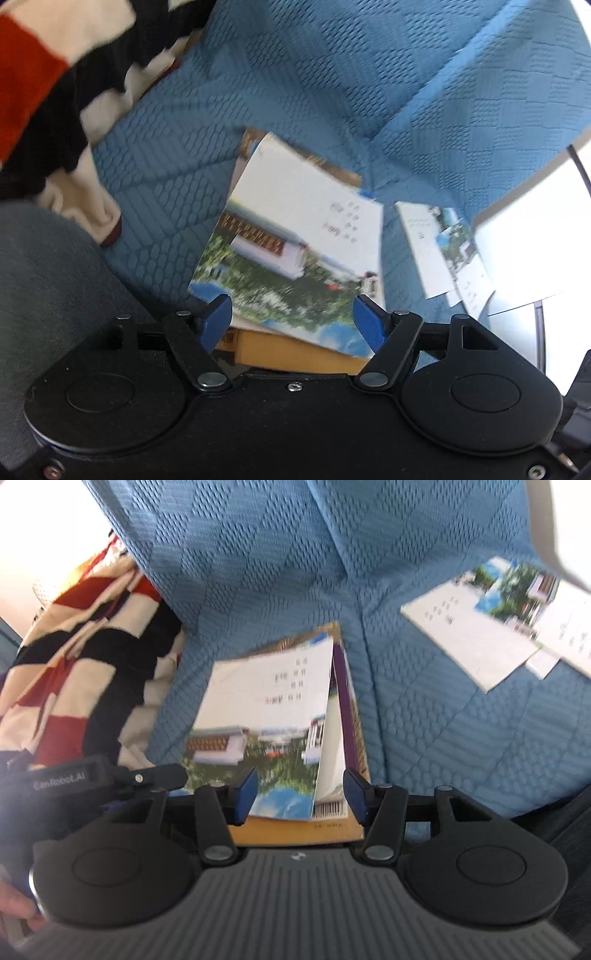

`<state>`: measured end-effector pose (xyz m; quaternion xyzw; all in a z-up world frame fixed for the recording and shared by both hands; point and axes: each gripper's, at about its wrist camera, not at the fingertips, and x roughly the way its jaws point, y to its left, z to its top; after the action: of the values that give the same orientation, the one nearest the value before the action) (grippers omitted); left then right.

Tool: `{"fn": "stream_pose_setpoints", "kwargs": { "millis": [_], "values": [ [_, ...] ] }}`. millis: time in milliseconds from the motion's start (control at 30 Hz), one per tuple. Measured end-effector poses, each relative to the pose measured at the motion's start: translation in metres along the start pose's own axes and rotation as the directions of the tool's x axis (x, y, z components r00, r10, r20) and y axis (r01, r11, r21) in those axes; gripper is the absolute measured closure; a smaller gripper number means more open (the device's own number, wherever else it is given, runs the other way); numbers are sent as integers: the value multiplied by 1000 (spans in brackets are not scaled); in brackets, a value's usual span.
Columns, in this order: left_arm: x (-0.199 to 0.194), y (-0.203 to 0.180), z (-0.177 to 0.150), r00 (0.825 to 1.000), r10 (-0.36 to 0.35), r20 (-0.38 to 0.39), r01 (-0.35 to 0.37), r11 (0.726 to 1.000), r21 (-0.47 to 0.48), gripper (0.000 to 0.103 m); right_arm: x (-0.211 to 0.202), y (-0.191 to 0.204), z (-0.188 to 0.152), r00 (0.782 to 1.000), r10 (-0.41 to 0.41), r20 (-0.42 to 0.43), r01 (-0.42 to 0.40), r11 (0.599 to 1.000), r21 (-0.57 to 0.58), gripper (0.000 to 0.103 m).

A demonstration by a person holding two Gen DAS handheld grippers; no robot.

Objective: Organize objects
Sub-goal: 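Withdraw both tools upward from the book stack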

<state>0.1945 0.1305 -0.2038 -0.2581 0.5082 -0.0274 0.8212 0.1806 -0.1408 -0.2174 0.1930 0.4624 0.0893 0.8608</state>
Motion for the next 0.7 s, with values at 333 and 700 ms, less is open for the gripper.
{"fn": "stream_pose_setpoints", "kwargs": {
  "millis": [333,700],
  "values": [
    [-59,-51,12,988,-41,149,19,989,147,29,-71,20,29,982,37,188,-23,997,-76,49],
    [-98,-89,12,969,-134,208,84,969,234,23,-128,34,38,947,66,314,-17,988,-155,49]
  ]
}}
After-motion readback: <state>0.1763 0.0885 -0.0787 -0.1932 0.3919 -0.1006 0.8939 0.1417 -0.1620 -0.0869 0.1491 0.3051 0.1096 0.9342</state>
